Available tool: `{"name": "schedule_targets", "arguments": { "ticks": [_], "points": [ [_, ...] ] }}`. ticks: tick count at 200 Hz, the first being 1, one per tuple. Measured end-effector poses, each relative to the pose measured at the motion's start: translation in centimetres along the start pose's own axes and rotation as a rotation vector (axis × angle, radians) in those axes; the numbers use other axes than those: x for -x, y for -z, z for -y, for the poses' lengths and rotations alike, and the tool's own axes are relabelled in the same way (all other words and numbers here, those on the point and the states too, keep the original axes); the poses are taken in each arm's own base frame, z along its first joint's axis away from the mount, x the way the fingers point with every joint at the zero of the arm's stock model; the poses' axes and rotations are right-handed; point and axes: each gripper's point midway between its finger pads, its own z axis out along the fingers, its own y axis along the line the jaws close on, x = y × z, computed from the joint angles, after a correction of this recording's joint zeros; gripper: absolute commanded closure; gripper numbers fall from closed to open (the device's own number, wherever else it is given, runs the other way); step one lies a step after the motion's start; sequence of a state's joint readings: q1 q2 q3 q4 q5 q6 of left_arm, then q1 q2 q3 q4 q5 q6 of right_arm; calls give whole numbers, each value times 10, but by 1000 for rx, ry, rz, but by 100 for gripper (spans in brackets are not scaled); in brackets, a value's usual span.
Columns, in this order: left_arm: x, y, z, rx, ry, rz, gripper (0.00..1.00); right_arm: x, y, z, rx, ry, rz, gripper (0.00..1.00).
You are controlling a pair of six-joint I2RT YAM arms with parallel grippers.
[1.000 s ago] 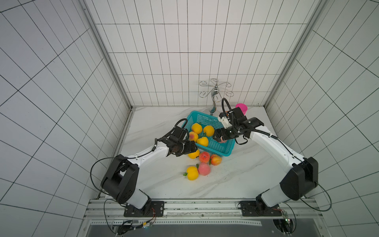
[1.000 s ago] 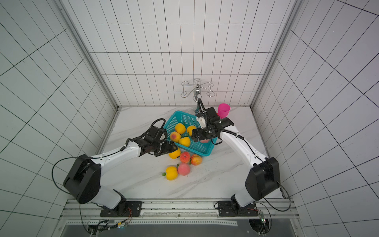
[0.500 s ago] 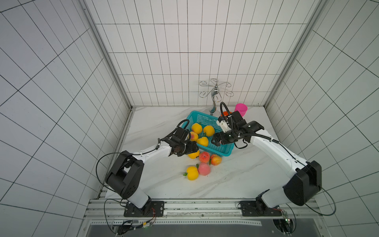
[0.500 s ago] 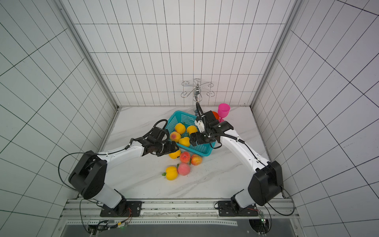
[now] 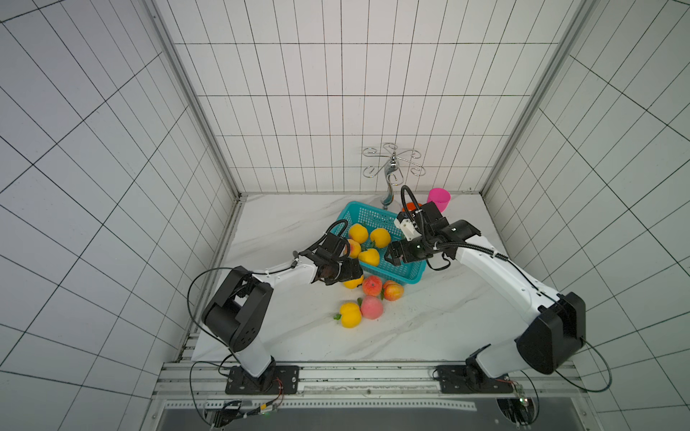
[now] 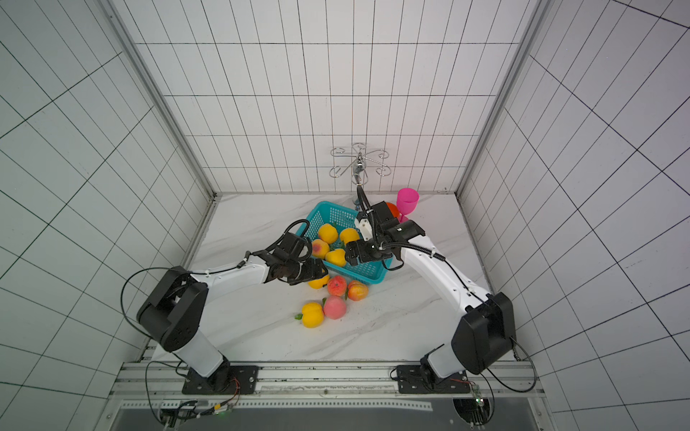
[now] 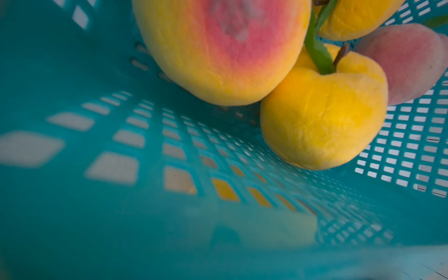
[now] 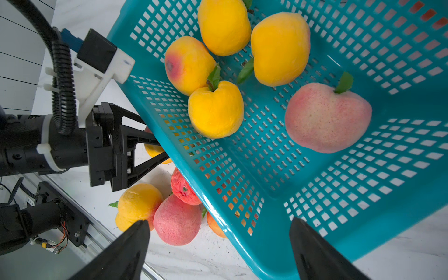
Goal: Put the peaches into the basket
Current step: Pick up the peach from the center of the board.
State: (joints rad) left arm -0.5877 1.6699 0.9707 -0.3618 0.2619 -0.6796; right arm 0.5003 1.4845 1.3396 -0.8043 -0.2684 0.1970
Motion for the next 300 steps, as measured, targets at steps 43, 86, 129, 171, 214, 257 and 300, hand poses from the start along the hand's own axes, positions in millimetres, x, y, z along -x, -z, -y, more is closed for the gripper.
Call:
{"name": "schedule_targets", "arguments": {
  "ticks": [43,86,129,171,214,257,300],
  "points": [
    [0,-1,0,-1,-7,-1,22,0,0,1,-3,-1,0,6],
    [-2,-1,-1,-5,-10,-4,26,0,0,1,-6,-1,1,6],
    [-9,5,-6,7,-9,-9,27,1,0,2,-7,-2,2,7],
    [-15,23,-8,31,-14,-7,27,1,0,2,-8,-2,5,7],
    [-20,36,-12,60,-21,-14,27,3,0,2,-6,0,13,7],
    [-18,56,-8,80,-19,-14,26,6,0,2,-4,0,22,7],
    [4,96,25,33,-53,47,26,9,2,9,-11,-16,33,7]
  ]
}}
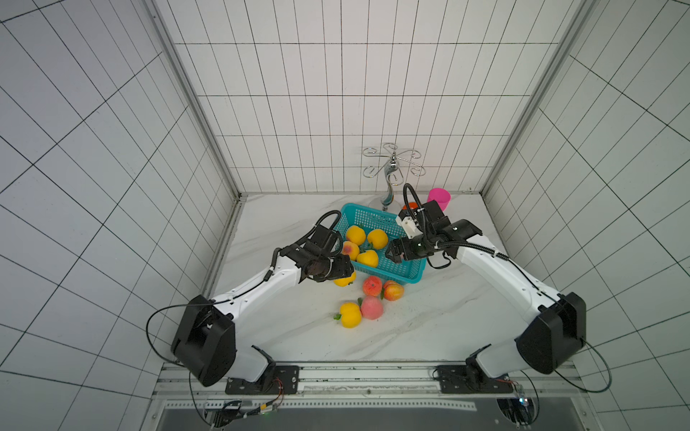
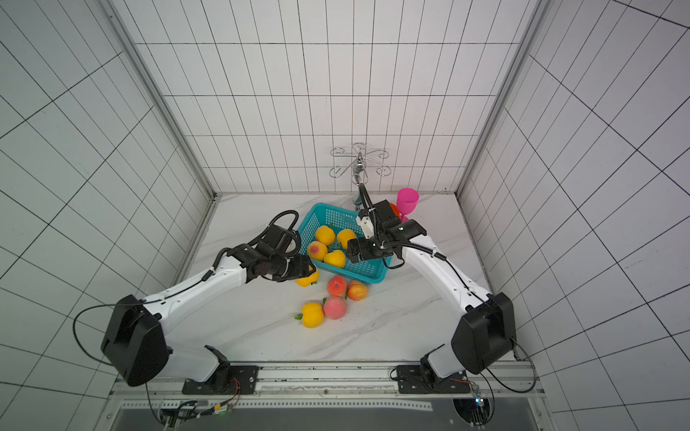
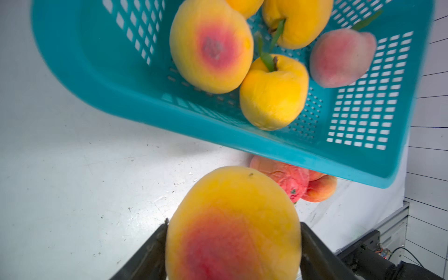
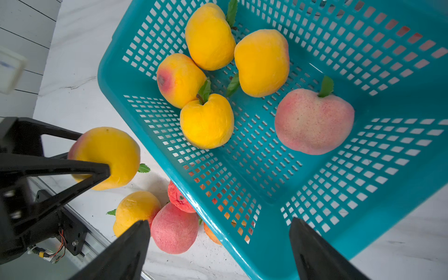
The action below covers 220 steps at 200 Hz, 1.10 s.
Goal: Put the peaches into the basket
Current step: Pick up the peach from the center of the board, then place the peach in the basket.
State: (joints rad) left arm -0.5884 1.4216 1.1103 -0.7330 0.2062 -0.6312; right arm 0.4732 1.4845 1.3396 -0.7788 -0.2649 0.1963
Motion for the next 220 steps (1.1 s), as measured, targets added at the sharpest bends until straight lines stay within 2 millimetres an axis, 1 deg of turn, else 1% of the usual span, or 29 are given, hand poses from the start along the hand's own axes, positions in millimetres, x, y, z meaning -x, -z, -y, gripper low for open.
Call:
{"name": "schedule_targets", "arguments": {
  "ticks": [27,48,62,76,96,124,149,182,220],
  "points": [
    [20,23,21,-29,-25,44,26,2,2,7,-4,-17,7,6],
    [36,36,37,-56,-40,79,26,4,3,11,-9,-28,12,7],
    [47,40,46,-70,-48,98,26,5,3,14,-12,-34,15,7],
    [58,38,54,-77,-53,107,25,6,5,16,-13,-39,20,7],
    [71,28,62,-78,-58,103,25,8,9,19,-15,-46,31,7],
    [83,5,68,-71,-63,76,25,11,17,24,-20,-55,56,7],
    [88,-13,74,-73,-70,48,26,13,22,29,-29,-66,70,7],
    [96,-32,89,-91,-98,31,25,13,24,35,-38,-79,70,7],
    [97,-52,104,-104,-138,6,25,11,30,40,-46,-86,71,7]
  ]
}}
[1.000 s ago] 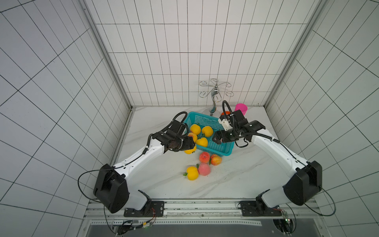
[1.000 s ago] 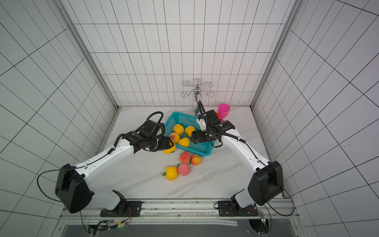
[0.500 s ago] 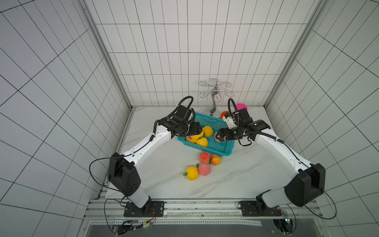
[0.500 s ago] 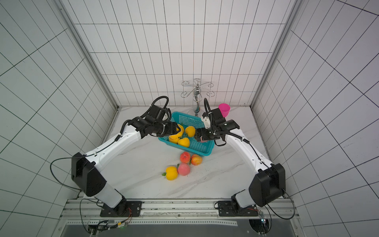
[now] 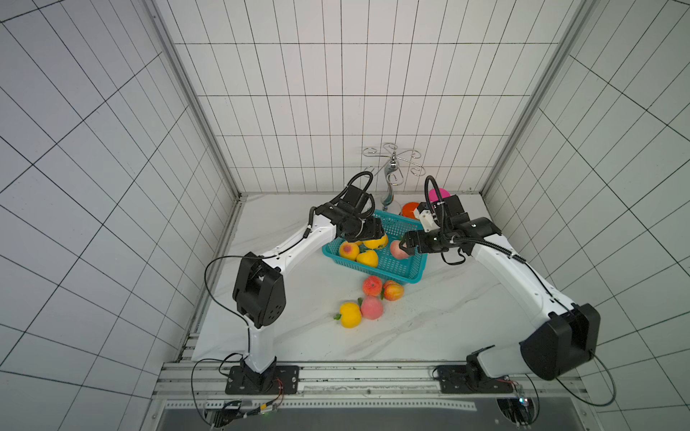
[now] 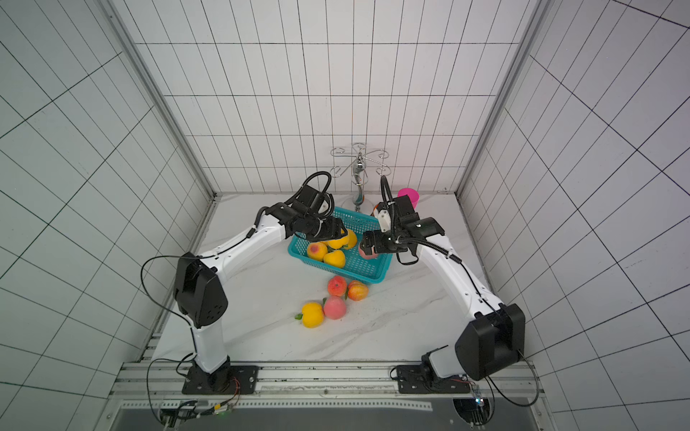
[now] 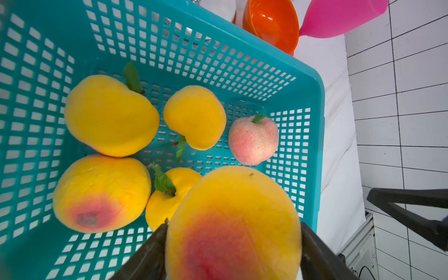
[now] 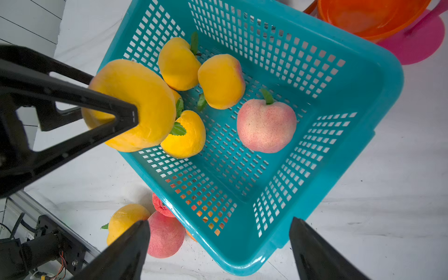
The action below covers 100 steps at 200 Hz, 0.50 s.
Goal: Put the peaches into the basket
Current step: Place the peach in the basket.
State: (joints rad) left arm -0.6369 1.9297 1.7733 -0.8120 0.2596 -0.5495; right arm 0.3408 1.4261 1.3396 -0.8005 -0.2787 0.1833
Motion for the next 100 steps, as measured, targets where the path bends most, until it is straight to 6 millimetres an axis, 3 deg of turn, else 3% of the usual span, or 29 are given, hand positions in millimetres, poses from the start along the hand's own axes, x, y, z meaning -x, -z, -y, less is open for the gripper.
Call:
{"name": "schedule_targets", "arguments": {
  "ticks": [100],
  "points": [
    [-44,-55,25,2,-91,-145,24,1,21,15,-28,-33,46,7]
  ]
}}
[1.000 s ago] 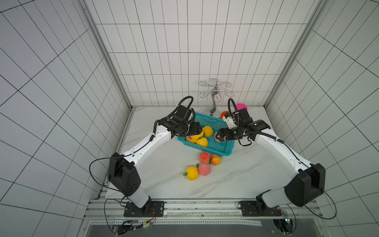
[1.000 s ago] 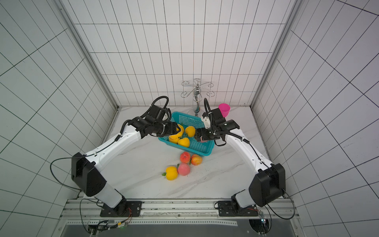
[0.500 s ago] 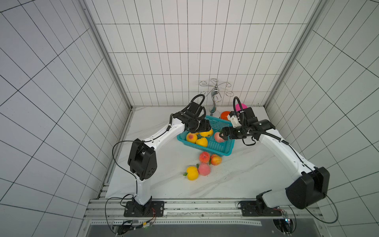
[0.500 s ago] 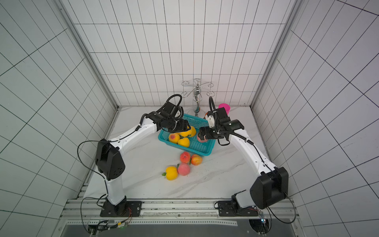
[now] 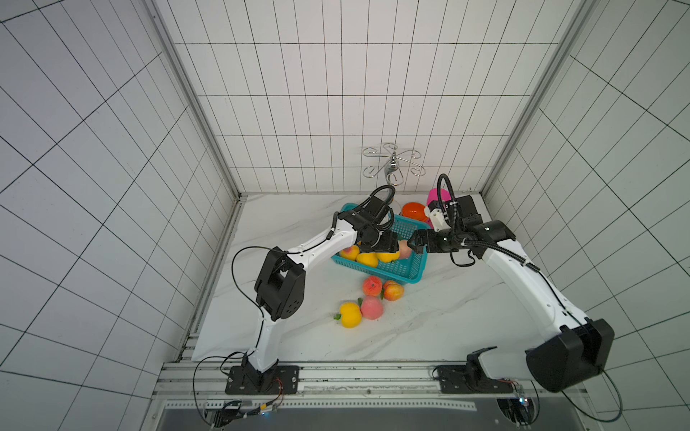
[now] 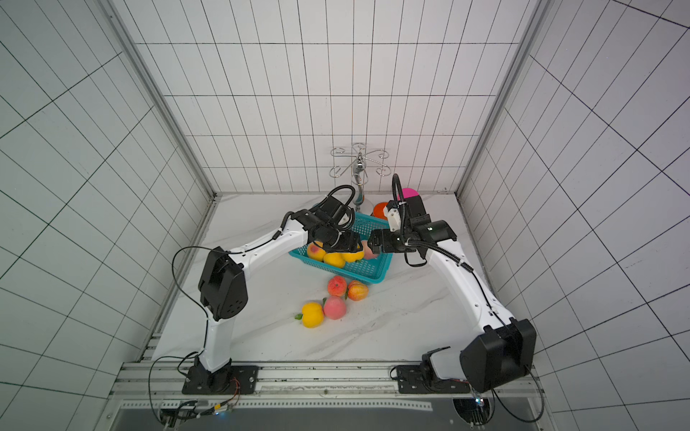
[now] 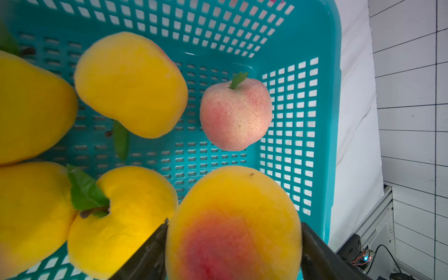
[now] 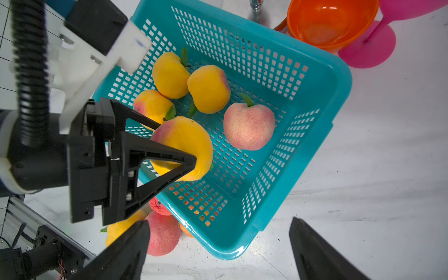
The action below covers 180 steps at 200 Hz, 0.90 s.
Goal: Put the peaches into the basket
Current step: Place the peach in the basket.
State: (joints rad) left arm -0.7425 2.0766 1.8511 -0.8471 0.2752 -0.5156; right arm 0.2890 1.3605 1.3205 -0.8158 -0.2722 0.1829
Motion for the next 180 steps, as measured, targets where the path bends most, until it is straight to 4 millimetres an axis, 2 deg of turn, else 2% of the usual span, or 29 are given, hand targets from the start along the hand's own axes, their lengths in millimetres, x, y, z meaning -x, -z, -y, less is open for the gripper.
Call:
{"name": "schedule_targets", "arguments": {
  "ticks": [44,81,180],
  "points": [
    [-7,-13,15,-3,-44,-27,24,-3,-1,5,-8,-11,-9,7],
    [-13,-16,17,15,-76,-37,24,-2,-1,6,-11,-15,-7,7],
    [-22,-40,-3,143,-149,-50,24,-6,0,11,-18,-42,-11,7]
  ]
}}
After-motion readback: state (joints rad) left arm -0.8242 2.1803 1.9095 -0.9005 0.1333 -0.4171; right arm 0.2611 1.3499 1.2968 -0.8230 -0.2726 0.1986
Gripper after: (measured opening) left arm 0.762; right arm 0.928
